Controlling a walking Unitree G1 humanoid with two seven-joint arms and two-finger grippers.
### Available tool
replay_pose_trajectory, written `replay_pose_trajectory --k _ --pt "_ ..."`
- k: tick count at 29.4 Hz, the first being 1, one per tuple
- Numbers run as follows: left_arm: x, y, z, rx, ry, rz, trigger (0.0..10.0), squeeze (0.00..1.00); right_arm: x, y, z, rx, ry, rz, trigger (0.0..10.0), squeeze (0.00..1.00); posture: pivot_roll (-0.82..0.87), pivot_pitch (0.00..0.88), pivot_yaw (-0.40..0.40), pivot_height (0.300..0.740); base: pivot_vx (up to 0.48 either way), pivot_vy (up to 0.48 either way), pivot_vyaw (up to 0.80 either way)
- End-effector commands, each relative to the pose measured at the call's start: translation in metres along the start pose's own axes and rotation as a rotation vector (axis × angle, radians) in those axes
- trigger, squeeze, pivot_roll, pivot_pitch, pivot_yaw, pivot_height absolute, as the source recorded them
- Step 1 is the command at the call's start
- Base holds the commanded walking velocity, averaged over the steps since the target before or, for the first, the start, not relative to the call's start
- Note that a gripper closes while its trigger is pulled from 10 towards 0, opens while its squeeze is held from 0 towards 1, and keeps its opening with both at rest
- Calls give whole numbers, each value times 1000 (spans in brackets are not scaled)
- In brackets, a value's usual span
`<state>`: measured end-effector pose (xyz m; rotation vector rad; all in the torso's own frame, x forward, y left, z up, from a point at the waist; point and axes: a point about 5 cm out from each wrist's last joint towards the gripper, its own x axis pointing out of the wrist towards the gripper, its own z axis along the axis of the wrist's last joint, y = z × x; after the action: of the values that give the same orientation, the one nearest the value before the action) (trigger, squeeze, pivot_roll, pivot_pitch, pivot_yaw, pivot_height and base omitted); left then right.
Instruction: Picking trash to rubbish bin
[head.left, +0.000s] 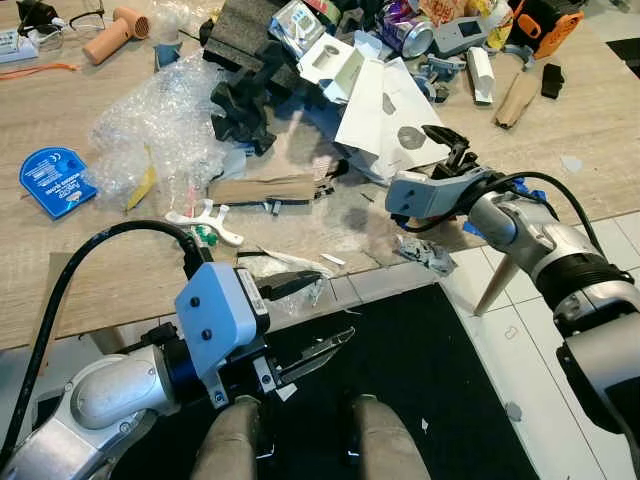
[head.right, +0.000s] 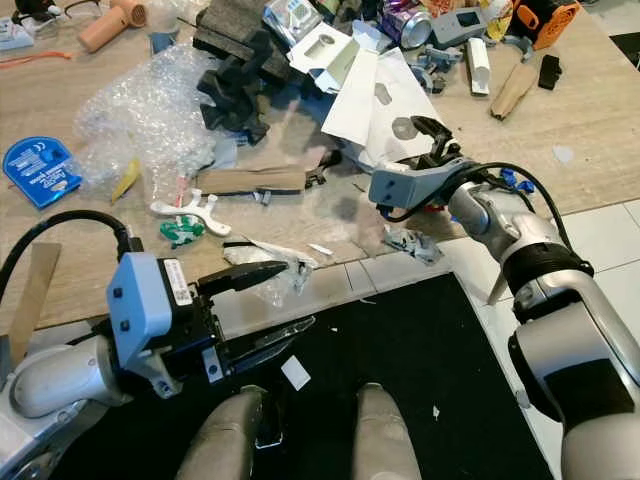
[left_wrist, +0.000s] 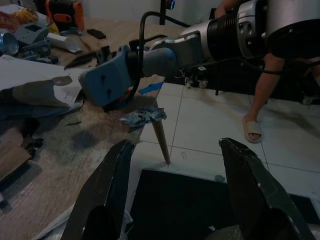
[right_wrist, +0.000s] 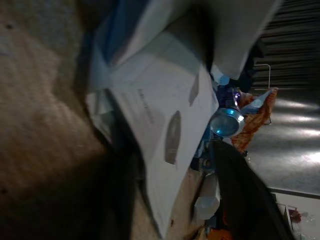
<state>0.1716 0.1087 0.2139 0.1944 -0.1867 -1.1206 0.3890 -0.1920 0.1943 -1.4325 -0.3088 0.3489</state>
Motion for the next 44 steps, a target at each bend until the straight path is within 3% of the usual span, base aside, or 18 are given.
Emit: replay_pose_trajectory --k 1,11,20,22,23,24,26,27,28,29,33,34,36,39,43,44 --pt "-2 -4 2 22 20 -23 10000 0 -1 7 0 -22 -5 29 0 0 -45 286 -13 740 0 0 0" --pt "-1 -5 2 26 21 -30 10000 0 -3 2 -7 -54 18 -26 0 0 -47 275 -11 740 0 0 0" --pt "0 -3 2 34 24 -32 10000 0 0 -23 -9 -24 26 -119 0 0 -47 271 -11 740 0 0 0" --pt "1 -3 2 36 24 -31 10000 0 3 -42 -6 92 9 -196 0 0 -47 270 -11 740 0 0 0" --pt "1 -3 2 36 24 -31 10000 0 3 -42 -6 92 9 -196 0 0 -47 270 -11 740 0 0 0" --pt "1 -3 2 37 23 -30 10000 0 5 -50 -4 155 -5 -229 0 0 -47 270 -11 740 0 0 0" --pt "1 -1 3 43 14 -23 10000 0 9 -72 5 371 -69 -315 0 0 -49 268 -12 740 0 0 0" --pt "1 -1 3 43 14 -23 10000 0 9 -72 5 371 -69 -315 0 0 -49 268 -12 740 0 0 0" --pt "2 0 5 44 3 -19 10000 0 11 -88 11 493 -123 -363 0 0 -50 267 -12 740 0 0 0" --pt "2 0 5 44 3 -19 10000 0 11 -88 11 493 -123 -363 0 0 -50 267 -12 740 0 0 0" --pt "6 4 9 42 -39 -5 10000 0 8 -134 22 807 -301 -472 0 0 -60 252 -19 740 0 0 0" --pt "6 4 9 42 -39 -5 10000 0 8 -134 22 807 -301 -472 0 0 -60 252 -19 740 0 0 0" --pt "8 6 11 43 -57 0 10000 0 4 -156 25 958 -404 -489 0 0 -64 247 -22 740 0 0 0" --pt "10 7 11 46 -66 5 10000 0 0 -166 26 1021 -455 -501 0 0 -69 232 -28 740 0 0 0" --pt "17 15 15 58 -124 40 10000 0 -21 -202 31 1257 -684 -549 0 0 -81 201 -38 740 0 0 0" --pt "19 17 15 64 -128 49 10000 0 -23 -204 32 1276 -709 -546 0 0 -84 195 -41 740 0 0 0"
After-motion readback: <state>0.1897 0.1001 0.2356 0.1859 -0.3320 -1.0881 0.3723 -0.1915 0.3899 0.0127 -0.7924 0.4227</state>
